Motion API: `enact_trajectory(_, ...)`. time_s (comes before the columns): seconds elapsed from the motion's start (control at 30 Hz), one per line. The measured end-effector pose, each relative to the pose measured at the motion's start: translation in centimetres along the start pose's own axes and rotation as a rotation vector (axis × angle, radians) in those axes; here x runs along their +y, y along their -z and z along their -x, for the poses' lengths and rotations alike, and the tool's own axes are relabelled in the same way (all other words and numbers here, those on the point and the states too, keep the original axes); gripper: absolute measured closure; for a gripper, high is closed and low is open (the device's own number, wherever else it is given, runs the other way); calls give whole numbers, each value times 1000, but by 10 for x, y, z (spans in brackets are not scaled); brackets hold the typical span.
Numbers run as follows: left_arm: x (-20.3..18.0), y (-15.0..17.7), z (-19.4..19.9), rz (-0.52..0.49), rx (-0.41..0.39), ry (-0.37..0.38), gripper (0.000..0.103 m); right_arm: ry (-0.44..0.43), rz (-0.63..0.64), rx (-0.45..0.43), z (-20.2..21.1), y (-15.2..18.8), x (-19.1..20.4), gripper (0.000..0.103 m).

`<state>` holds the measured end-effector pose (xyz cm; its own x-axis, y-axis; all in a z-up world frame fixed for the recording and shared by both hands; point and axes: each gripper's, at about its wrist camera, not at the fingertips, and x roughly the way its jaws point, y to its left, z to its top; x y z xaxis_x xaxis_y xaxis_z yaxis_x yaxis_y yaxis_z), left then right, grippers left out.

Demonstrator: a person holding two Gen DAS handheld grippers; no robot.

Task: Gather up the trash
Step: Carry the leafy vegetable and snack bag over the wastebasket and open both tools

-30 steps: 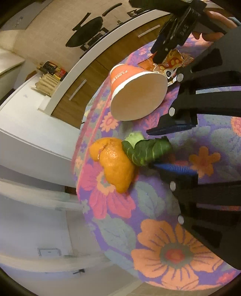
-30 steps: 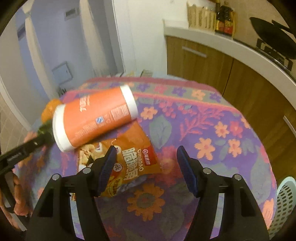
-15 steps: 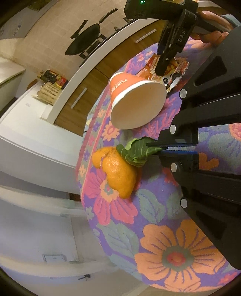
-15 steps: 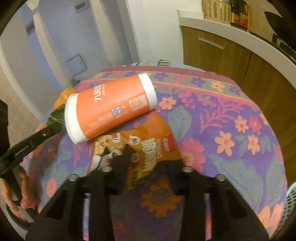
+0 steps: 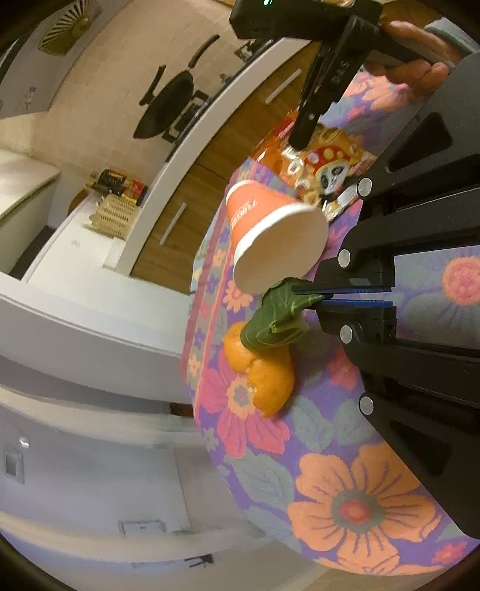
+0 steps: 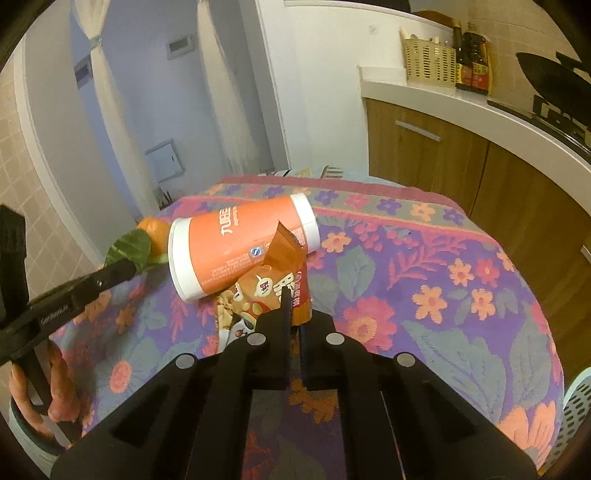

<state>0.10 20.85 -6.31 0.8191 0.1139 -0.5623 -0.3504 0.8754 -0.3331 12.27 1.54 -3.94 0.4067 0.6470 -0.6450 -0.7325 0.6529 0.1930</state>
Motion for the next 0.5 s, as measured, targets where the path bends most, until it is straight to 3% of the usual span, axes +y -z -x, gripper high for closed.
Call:
enact_trajectory(0.17, -1, 12, 23, 67, 1, 149, 103, -20, -53, -26, 16, 7, -11, 103)
enact_trajectory(0.5, -41, 26, 55, 2, -5, 263, 103, -23, -117, -108, 78, 41, -31, 103)
